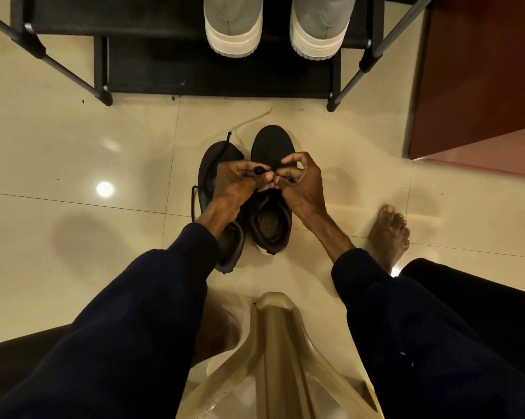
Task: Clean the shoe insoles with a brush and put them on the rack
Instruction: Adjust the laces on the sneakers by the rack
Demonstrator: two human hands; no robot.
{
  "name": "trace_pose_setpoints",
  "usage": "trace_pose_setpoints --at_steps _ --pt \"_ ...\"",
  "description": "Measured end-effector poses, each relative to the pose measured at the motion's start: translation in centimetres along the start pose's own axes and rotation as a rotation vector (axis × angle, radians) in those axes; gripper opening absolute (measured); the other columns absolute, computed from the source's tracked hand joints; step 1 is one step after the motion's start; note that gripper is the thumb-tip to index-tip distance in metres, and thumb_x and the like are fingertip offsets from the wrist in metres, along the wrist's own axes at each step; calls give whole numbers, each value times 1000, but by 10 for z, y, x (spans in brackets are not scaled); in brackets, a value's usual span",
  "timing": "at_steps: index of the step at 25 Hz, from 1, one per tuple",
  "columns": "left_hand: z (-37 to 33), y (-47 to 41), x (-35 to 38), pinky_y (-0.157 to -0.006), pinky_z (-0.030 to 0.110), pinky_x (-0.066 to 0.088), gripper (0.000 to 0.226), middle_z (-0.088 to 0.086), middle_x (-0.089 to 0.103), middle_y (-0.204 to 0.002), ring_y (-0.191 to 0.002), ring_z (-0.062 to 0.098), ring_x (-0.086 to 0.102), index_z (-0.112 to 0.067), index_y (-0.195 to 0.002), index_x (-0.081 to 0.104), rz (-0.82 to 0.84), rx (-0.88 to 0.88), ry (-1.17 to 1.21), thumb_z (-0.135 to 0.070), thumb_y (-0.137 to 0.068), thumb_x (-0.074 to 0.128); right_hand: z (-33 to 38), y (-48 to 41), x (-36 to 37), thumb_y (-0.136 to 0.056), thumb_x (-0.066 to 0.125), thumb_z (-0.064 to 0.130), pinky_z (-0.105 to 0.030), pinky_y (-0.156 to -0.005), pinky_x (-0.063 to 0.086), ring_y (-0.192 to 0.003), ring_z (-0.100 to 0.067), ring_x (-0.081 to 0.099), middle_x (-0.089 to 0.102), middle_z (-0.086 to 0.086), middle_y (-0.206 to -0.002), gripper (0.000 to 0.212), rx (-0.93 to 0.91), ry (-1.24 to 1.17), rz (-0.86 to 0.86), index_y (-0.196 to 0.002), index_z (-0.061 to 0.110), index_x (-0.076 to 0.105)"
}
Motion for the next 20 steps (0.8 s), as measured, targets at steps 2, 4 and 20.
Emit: trace_pose_setpoints --at_steps 2,4,20 --pt "6 -6 -5 -71 26 61 22 18 77 -92 -77 22 76 4 -101 75 -102 -39 -27 -6 -83 81 1 2 5 -83 76 -3 -21 -84 59 -94 -10 72 73 -3 -104 43 -64 98 41 -119 16 61" --pt "10 -8 -6 -65 23 59 19 15 77 -87 -71 18 75 0 -93 77 -158 -75 -32 -10 -79 85 1 4 9 -85 77 2 -17 -87 57 -96 -9 70 74 0 -107 36 -104 193 75 -119 12 69" --pt "-3 -13 -5 -53 18 49 19 -3 70 -62 -53 4 64 -19 -75 76 -154 43 -415 -30 -91 77 3 -1 0 -81 79 -2 -22 -84 58 -92 -8 72 75 2 -97 27 -57 211 96 -97 18 71"
Point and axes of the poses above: each hand's wrist, its own y-axis away from the middle knuckle, its own x-axis out of the palm, z = x × y, the point moved 7 cm from there along -y, towards the middle knuckle
